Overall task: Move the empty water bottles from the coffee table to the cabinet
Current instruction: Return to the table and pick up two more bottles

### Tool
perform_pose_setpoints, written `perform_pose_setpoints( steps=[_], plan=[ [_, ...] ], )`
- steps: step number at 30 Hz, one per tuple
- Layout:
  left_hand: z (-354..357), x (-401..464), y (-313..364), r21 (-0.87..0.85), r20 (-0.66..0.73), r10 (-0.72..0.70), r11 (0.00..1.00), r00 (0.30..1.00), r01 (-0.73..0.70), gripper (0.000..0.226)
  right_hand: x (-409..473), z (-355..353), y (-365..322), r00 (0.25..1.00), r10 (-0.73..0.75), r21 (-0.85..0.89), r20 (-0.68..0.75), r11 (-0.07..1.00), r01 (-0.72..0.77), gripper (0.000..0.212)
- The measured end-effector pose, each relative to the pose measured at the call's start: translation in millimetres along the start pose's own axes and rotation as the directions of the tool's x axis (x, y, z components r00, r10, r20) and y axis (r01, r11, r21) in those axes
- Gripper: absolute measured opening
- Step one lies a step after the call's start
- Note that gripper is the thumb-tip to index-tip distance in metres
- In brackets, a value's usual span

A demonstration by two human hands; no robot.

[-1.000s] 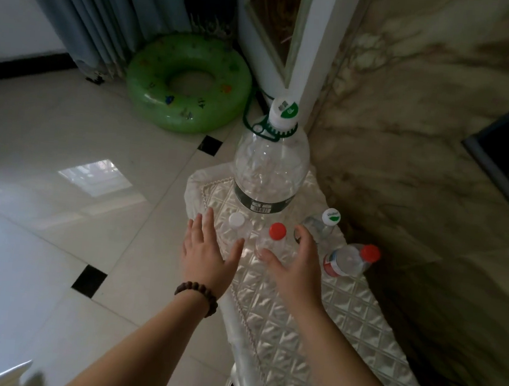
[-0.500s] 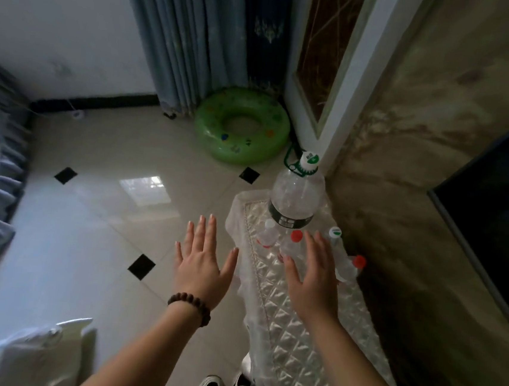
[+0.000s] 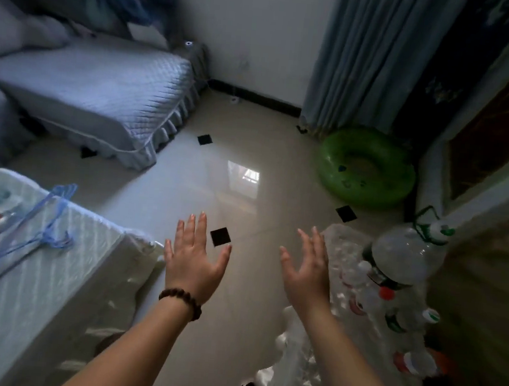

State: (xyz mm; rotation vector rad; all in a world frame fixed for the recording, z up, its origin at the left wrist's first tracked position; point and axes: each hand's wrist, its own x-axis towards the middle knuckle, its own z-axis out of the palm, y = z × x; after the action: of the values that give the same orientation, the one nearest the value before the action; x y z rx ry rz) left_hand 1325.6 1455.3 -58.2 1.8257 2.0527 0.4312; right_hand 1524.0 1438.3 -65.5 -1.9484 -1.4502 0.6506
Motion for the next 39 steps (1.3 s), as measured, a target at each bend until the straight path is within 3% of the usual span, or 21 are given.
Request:
perform_pose_setpoints(
  steps=[10,22,28,39],
  plan=[
    [-79.3,-61.0,-142.9,-0.104,-0.24,-0.352,0.936,0.905,0.336,0.088,-43.0,108.3,-123.1,0.93,-0.281,0.044,0.237,0.96,0.278,0.053],
    [-173.4,-243.0,-358.7,-0.213,-0.413,-0.65,0.75,0.638,0.626,0.085,-243.2,266.7,-266.3,0.715,-0.515,0.182,0.473,0.851,0.493,0.049],
    [-204.2,-315.2,-442.5,-0.264,-0.426,-0.737,0.656,0.525,0.707,0.084,-319.5,325.0,-313.4,0.625,-0.558,0.22,0.546,0.815,0.536,0.049],
    [-229.2,-332.7,-545.7,-0.37,-0.381,-0.823,0.554,0.422,0.745,0.086,-353.7,416.8,-365.3,0.525,-0.559,0.199,0.641,0.782,0.59,0.048]
  ],
)
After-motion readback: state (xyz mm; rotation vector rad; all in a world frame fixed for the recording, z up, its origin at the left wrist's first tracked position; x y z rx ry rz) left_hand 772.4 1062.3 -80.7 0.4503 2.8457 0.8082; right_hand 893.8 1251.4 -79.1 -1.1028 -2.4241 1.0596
